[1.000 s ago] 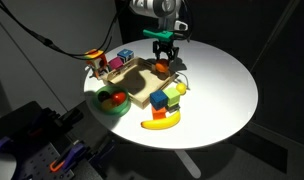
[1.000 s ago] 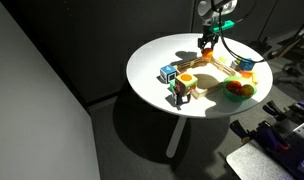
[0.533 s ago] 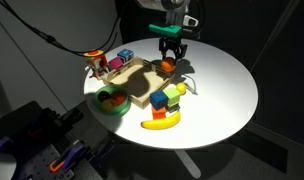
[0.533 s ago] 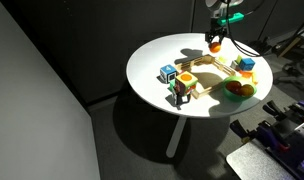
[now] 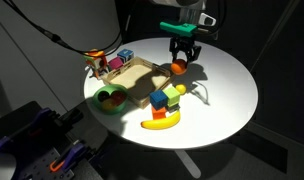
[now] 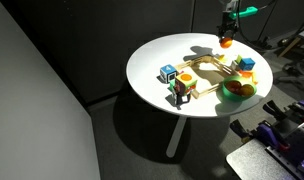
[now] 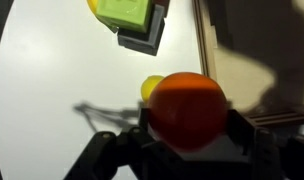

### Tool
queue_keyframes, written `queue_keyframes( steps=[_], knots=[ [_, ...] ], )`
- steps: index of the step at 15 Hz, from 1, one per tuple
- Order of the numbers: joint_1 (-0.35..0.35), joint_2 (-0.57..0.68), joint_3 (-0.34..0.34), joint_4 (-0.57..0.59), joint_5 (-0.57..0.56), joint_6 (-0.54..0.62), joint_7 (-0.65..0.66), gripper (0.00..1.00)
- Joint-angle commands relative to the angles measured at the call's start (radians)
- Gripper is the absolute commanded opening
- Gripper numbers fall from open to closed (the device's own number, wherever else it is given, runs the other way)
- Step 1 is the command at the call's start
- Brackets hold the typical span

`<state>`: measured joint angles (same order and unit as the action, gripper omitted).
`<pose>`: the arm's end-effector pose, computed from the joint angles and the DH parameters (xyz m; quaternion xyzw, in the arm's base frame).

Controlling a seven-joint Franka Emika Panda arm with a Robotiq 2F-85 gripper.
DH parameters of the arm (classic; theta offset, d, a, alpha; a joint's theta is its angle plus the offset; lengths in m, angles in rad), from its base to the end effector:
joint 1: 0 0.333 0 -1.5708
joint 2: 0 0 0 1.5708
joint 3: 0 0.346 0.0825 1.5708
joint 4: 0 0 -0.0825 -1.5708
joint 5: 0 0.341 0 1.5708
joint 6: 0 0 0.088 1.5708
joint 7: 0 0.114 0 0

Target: Put the orange on the table then put the yellow and blue blocks in the box

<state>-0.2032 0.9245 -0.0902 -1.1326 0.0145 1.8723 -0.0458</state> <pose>0.7065 -0.1902 0.2624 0.9892 -0.1113 -0.0945 0.0150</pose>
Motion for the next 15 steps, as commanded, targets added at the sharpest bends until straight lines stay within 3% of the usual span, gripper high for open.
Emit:
queue_keyframes(
  steps=[1,15],
  knots=[
    [-0.039,-0.018,-0.002,-0.016,0.007,-0.028,-0.027,0.52],
    [-0.146,0.077,-0.027,0.027,-0.001,-0.070,-0.098,0.52]
  ],
)
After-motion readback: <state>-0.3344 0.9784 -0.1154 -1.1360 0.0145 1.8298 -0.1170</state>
